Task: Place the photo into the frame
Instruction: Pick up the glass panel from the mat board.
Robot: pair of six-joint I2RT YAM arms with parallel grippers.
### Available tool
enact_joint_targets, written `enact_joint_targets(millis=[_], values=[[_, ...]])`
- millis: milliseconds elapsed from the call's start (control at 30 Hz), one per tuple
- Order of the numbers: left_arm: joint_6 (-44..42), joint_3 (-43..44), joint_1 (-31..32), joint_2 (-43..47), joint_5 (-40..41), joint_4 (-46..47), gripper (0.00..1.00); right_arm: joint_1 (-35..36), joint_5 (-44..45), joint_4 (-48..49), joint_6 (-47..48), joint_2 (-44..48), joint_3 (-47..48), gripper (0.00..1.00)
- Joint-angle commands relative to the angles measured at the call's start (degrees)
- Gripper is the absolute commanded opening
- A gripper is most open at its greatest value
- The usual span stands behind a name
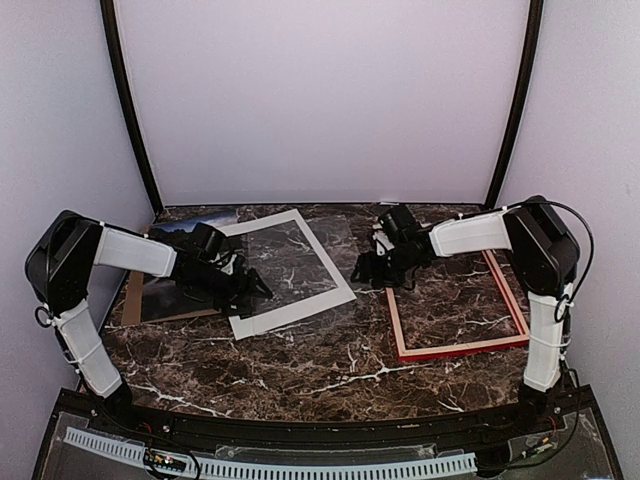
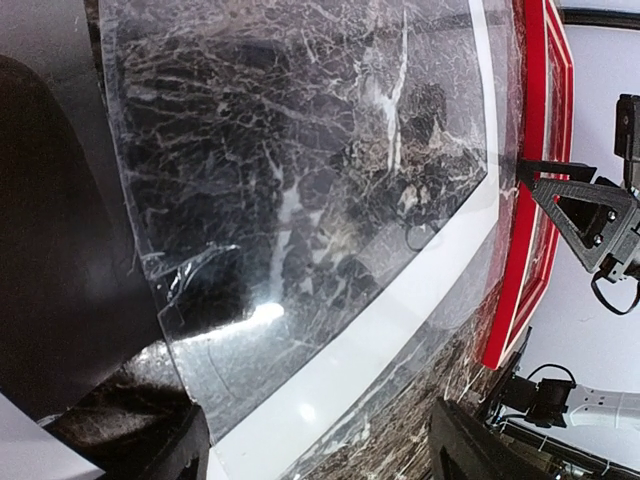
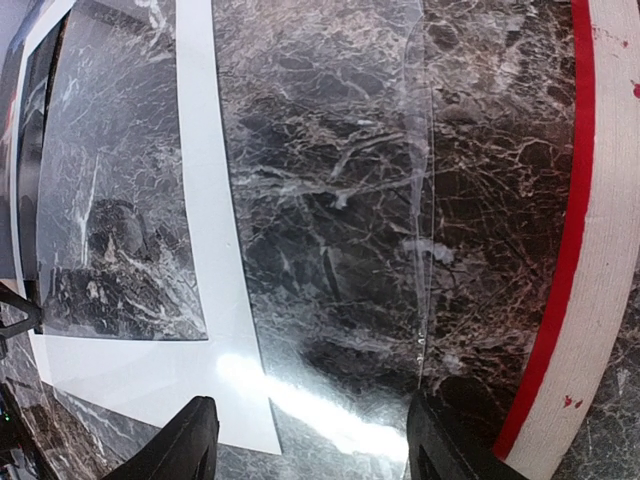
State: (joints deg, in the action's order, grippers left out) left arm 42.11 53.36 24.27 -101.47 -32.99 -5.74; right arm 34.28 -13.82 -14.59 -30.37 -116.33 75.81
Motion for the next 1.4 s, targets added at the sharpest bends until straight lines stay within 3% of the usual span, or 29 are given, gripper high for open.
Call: enact_joint_targets(millis=[0,233,667,967,1367], values=[[2.7,-3.7,1.0,-1.3,-2.7,1.7,0.79,0.7,-7.4,-1.6,-2.9,-1.8,-3.6,0.65],[3.8,-6.7,1.0,1.1,-6.0,10.8,0.79,0.7,-10.4,1.5,-4.3,-1.2,-5.6,0.63],[3.5,-8.6,0.9,5.1,-9.3,16.2,0.78,0.8,-10.9,2.0,-3.7,-1.3,-7.2,0.61],[-1.5,-4.5,0.9,7.1,3.4,2.6,0.78,0.8,2.0,-6.4,-0.3,2.7,-2.4,0.69],[-4.4,-0.8,2.1,4.4,10.7,-6.0,0.79,2.2,10.5,-13.4,1.3,1.3,0.5,0.73]])
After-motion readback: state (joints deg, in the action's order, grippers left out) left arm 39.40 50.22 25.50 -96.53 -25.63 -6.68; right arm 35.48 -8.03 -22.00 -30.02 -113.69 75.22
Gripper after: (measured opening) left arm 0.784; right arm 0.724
